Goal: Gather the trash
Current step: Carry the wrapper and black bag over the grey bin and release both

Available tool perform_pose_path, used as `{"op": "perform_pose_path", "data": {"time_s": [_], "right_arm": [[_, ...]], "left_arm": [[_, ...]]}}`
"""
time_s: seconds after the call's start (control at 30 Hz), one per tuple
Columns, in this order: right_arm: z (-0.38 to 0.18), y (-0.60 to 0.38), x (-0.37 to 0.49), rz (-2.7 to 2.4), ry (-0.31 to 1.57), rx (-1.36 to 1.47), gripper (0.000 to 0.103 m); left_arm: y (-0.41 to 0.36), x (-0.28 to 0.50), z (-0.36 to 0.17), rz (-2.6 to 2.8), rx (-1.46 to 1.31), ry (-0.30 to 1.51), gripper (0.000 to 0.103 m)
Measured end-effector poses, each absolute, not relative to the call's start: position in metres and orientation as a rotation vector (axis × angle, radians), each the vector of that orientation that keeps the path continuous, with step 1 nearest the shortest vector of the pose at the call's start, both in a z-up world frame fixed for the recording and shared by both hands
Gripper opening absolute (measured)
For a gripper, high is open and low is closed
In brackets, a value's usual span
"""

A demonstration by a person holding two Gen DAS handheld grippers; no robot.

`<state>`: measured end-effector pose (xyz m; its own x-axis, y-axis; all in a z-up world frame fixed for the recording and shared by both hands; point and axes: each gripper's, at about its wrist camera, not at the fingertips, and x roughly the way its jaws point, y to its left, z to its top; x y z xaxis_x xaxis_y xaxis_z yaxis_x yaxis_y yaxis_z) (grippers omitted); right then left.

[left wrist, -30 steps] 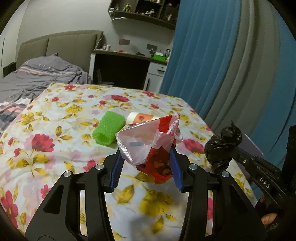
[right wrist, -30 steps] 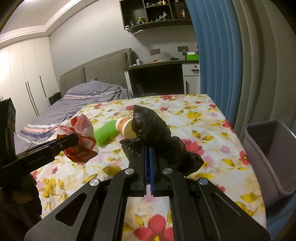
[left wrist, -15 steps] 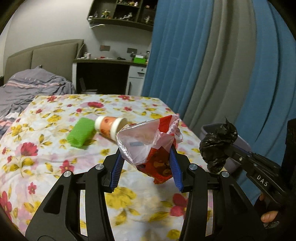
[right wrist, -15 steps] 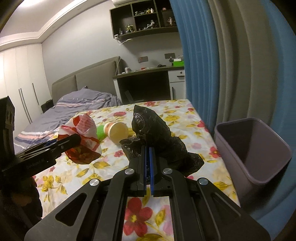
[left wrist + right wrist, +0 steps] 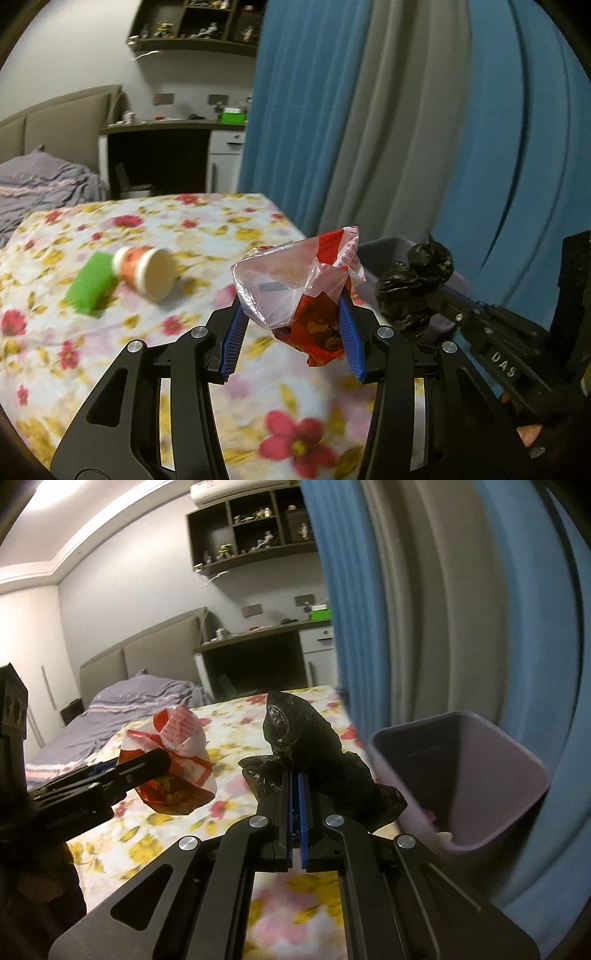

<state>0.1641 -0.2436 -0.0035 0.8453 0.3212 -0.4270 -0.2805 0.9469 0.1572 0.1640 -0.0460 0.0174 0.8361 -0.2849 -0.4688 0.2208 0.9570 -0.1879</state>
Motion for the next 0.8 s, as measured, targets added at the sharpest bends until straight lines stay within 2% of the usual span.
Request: {"op": "perform_pose_path", "data": {"time_s": [0.43, 0.8], "right_arm": [[-0.003, -0.32, 0.203, 0.126, 0.445, 0.167, 0.004], [-0.02, -0.353, 0.223, 0.048, 0.484, 0.194, 0.004]], "left_arm": [[-0.145, 0.233, 0.016, -0.45, -0.091, 0.531, 0.045], [-0.198, 0.273, -0.002, -0.523, -0.09, 0.583, 0.045]]}}
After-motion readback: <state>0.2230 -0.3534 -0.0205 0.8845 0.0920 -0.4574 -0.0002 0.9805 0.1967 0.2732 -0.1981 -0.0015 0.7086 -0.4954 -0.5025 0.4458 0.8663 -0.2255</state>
